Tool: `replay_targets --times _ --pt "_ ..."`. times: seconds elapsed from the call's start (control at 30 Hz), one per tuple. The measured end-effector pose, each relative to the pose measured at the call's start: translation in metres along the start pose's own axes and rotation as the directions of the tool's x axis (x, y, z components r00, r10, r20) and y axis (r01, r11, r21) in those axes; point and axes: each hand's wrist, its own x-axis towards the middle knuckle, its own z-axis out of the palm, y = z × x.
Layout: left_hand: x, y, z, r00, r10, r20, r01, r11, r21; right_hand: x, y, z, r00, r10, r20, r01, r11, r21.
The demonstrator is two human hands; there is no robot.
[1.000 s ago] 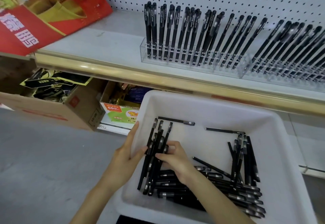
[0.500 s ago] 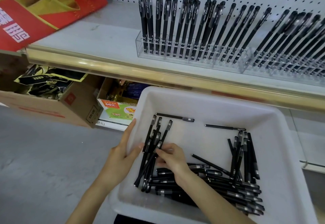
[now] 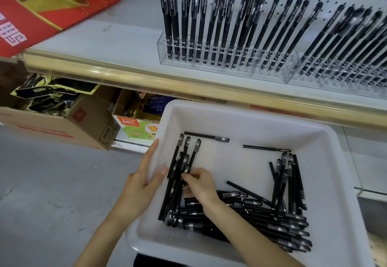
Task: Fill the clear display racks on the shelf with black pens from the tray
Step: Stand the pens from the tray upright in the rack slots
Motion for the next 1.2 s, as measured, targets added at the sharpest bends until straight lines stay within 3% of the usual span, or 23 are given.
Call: replay_targets --times 0.3,0.47,0.7,0.87,0.97,1.07,1.2 --pt "-0.002 0.001 -0.003 1.000 -0.028 0.008 0.028 1.000 0.008 -0.001 0.001 -0.004 1.000 -0.019 0.011 0.018 0.999 0.026" --pt "-0.005 0.001 -0.004 1.000 -0.010 0.021 0.008 0.995 0.101 -0.007 -0.014 -0.022 0.999 -0.027 -0.018 0.028 0.998 0.063" --pt "0.000 0.022 -0.001 0.956 0.264 -0.127 -0.190 0.888 0.418 -0.030 -0.068 -0.048 0.970 -0.201 0.140 0.159 0.951 0.264" --pt "0.008 0.056 0.008 0.917 0.379 -0.120 -0.325 0.889 0.324 -0.052 -0.100 -0.057 0.927 -0.330 0.179 0.262 0.910 0.320" --pt "0.015 0.070 0.015 0.932 0.338 -0.127 -0.313 0.932 0.185 -0.061 -0.114 -0.065 0.906 -0.381 0.185 0.304 0.889 0.342" --pt "0.022 0.083 0.020 0.962 0.271 -0.021 -0.271 0.962 0.004 -0.069 -0.121 -0.072 0.885 -0.424 0.194 0.348 0.878 0.328" --pt "0.027 0.097 0.031 0.936 0.342 0.079 -0.337 0.939 -0.072 -0.076 -0.127 -0.082 0.858 -0.467 0.212 0.397 0.866 0.303"
